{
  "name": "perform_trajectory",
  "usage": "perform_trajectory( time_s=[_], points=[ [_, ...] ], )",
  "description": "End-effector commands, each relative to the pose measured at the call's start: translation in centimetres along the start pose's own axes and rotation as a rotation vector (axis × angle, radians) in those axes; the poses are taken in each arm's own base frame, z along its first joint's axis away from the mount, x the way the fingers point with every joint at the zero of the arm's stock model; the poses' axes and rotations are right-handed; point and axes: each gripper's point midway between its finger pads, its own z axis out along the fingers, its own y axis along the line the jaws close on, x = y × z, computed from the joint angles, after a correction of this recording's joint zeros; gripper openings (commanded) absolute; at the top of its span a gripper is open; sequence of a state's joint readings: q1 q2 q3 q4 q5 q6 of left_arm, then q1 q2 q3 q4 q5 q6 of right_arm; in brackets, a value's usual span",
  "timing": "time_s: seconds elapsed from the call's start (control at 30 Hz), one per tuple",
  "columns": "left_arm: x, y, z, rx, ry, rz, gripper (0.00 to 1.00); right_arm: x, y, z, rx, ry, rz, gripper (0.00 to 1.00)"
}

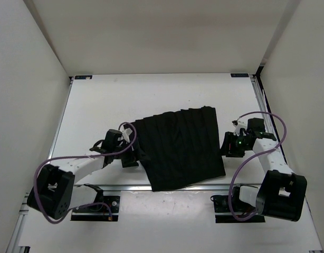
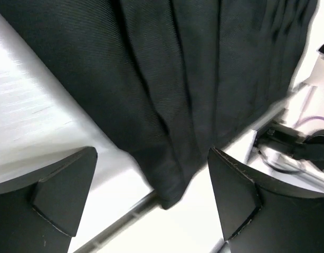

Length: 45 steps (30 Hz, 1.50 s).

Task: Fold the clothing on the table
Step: Flatten the skirt out, then fold the skirt

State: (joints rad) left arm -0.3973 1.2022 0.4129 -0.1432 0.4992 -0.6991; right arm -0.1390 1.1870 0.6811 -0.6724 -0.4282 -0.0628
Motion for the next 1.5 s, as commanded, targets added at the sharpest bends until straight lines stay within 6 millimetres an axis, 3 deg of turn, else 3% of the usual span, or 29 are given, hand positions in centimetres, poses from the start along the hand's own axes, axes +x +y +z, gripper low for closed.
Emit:
perform_trajectory(
  time_s=[0.0, 0.03, 0.13, 0.2, 0.33, 0.5, 0.53, 0.57, 0.6, 0.63, 0.7, 0.77, 0.8, 0.87, 0.93, 0.97, 1.03, 1.07, 1.1, 1.13, 1.17, 1.2, 1.27, 1.3, 1.47],
  points=[
    [-2.3, -1.4, 0.5, 0.042, -0.029, 0.008, 0.99, -0.6, -0.4, -0.3, 0.03, 0.002, -0.021, 0.54],
    [-2.0, -0.7, 1.0, 0.019, -0.01, -0.008, 0.99, -0.5, -0.5, -0.4, 0.032, 0.005, -0.018, 0.56],
    [-1.6, -0.4, 1.7, -0.016, 0.033, 0.016, 0.98, -0.4, -0.2, -0.2, 0.035, 0.028, -0.036, 0.73],
    [-1.4, -1.2, 1.7, -0.006, 0.077, 0.002, 0.99, -0.6, -0.3, -0.4, 0.042, 0.034, -0.033, 0.81],
    [-0.2, -2.6, 1.3, -0.009, 0.134, 0.032, 0.99, -0.8, -0.8, -0.6, 0.065, 0.063, -0.013, 0.8],
    [1.2, -1.6, 1.2, -0.043, 0.152, 0.0, 0.99, -0.1, -1.1, 0.3, 0.076, 0.136, -0.081, 0.72],
    [1.6, -1.1, 1.2, -0.048, 0.161, -0.013, 0.94, -0.2, -1.3, 0.6, 0.078, 0.146, -0.099, 0.65],
    [1.2, -1.0, 1.4, -0.034, 0.148, -0.018, 0.67, -0.3, -1.3, 0.9, 0.069, 0.164, -0.109, 0.58],
    [1.4, -0.3, 1.8, -0.043, 0.155, -0.034, 0.36, -0.7, -1.6, 1.2, 0.074, 0.165, -0.123, 0.37],
    [0.6, 0.1, 2.2, -0.041, 0.139, -0.056, 0.21, -0.7, -1.6, 1.5, 0.067, 0.182, -0.124, 0.15],
    [-0.8, 1.0, 2.8, -0.069, 0.122, -0.075, 0.16, -2.2, -1.9, 2.1, 0.052, 0.188, -0.136, 0.0],
    [-3.8, 0.5, 3.5, -0.075, 0.088, -0.035, 0.17, -3.2, -2.6, 3.2, 0.046, 0.215, -0.118, 0.0],
    [-4.3, 0.9, 4.0, -0.094, 0.103, -0.035, 0.17, -4.3, -3.0, 3.6, 0.052, 0.206, -0.123, 0.0],
    [-7.9, 0.2, 4.5, -0.089, 0.057, -0.037, 0.16, -6.4, -3.1, 4.1, 0.051, 0.159, -0.128, 0.0],
    [-10.3, 0.5, 5.4, -0.102, 0.035, -0.052, 0.17, -8.8, -2.9, 4.3, 0.049, 0.103, -0.144, 0.0],
    [-12.0, -0.2, 5.6, -0.087, 0.01, -0.058, 0.16, -8.9, -2.4, 4.8, 0.038, 0.107, -0.149, 0.0],
    [-13.4, -0.4, 6.6, -0.074, 0.004, -0.076, 0.19, -9.5, -1.4, 5.1, 0.014, 0.101, -0.178, 0.0],
    [-14.3, -0.6, 6.7, -0.065, -0.005, -0.087, 0.23, -9.2, -1.0, 5.1, 0.011, 0.114, -0.181, 0.04],
    [-15.0, -1.1, 6.8, -0.057, -0.013, -0.08, 0.28, -9.4, -0.7, 4.9, 0.002, 0.109, -0.195, 0.2],
    [-14.6, -0.8, 7.2, -0.063, 0.009, -0.083, 0.42, -8.8, -0.5, 4.8, -0.015, 0.128, -0.164, 0.31],
    [-14.7, -1.3, 7.1, -0.058, 0.007, -0.074, 0.53, -8.2, -0.5, 4.6, -0.035, 0.142, -0.143, 0.53],
    [-14.3, -1.5, 6.9, -0.063, 0.013, -0.062, 0.63, -7.7, -0.7, 4.4, -0.04, 0.152, -0.117, 0.63],
    [-13.9, -1.4, 6.4, -0.063, 0.006, -0.051, 0.73, -5.9, -0.5, 3.8, -0.072, 0.184, -0.056, 0.64],
    [-13.3, -1.4, 5.9, -0.058, 0.003, -0.055, 0.76, -5.9, -0.5, 3.4, -0.079, 0.178, -0.057, 0.61],
    [-10.9, -0.8, 4.5, -0.051, -0.006, -0.073, 0.79, -3.1, -0.5, 3.4, -0.099, 0.22, 0.01, 0.61]
  ],
)
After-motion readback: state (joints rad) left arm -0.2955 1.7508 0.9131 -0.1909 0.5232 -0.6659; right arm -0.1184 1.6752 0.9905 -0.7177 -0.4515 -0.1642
